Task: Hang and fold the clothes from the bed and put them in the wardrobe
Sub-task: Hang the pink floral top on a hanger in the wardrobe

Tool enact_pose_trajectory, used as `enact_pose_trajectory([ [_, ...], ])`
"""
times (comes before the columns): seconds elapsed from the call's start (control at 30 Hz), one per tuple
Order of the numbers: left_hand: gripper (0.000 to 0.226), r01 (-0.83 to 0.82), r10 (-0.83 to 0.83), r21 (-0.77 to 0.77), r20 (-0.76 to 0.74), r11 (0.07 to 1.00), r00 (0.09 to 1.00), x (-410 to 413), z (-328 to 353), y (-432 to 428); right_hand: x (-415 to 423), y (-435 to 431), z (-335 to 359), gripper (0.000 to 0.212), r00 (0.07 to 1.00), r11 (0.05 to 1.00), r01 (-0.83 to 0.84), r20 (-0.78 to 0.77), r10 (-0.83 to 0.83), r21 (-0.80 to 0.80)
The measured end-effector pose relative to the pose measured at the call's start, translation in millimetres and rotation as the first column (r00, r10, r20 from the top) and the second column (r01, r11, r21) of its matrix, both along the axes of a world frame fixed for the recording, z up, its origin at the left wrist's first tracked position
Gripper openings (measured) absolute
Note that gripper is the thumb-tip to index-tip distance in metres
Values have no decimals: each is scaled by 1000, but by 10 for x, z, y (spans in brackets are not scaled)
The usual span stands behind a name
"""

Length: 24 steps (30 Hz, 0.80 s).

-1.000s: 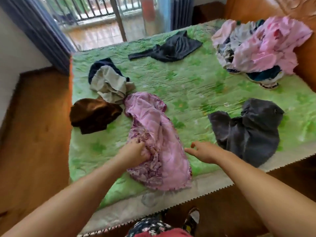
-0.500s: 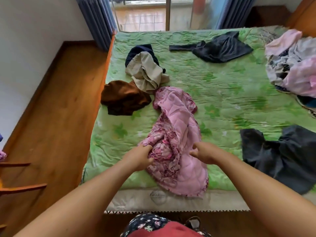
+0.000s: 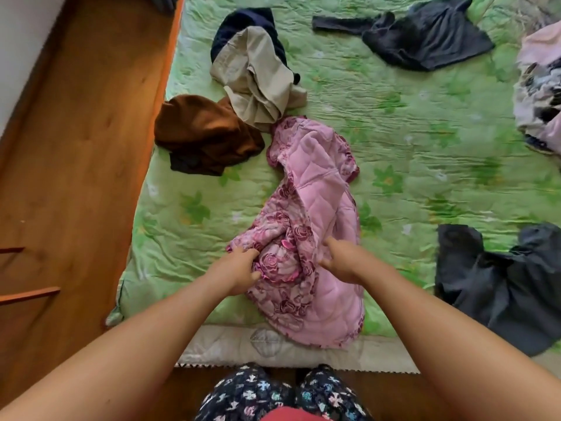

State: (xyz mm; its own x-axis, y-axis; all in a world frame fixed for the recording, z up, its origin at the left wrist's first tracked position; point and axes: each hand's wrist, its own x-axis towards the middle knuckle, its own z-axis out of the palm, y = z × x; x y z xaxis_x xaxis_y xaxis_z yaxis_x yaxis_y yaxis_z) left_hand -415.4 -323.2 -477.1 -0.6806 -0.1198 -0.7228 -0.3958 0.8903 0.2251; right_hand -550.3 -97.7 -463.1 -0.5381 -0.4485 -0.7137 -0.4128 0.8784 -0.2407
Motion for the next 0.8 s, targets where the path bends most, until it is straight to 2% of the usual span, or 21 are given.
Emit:
enact_pose_trajectory([
  [0.23, 57, -133, 147, 134, -100, 982, 984, -700, -567, -22, -733, -481, -758, 45, 994, 987, 82, -65, -92, -141],
  [0.33, 59, -201, 226, 165, -147, 965, 963, -1164, -769, -89, -1067, -517, -1034, 47, 984, 988, 82, -148, -102, -134],
  [0.47, 67, -257, 292, 191, -185, 947, 938, -1803, -1052, -119, -1649, -368, -1291, 61, 946, 971, 210, -226, -231, -114],
  [0.53, 71, -321, 365, 241, -166, 916, 916, -2068, -1194, -65, -1884, -318, -1402, 71, 941, 956, 263, -186, -284, -127],
  [0.63, 59, -353, 408, 275, -174, 894, 896, -2312, -1356, 40, -2052, -351, -1558, 87, 901, 883, 431, 37, -432, -186],
  [0.7, 37, -358, 408, 222, -250, 907, 878, -2332, -1414, 70, -2034, -415, -1645, 73, 869, 847, 493, 66, -491, -198],
  [0.8, 11, -419, 451, 170, -289, 892, 844, -2092, -1460, -8, -1861, -542, -1656, 43, 895, 877, 412, -72, -441, -250],
])
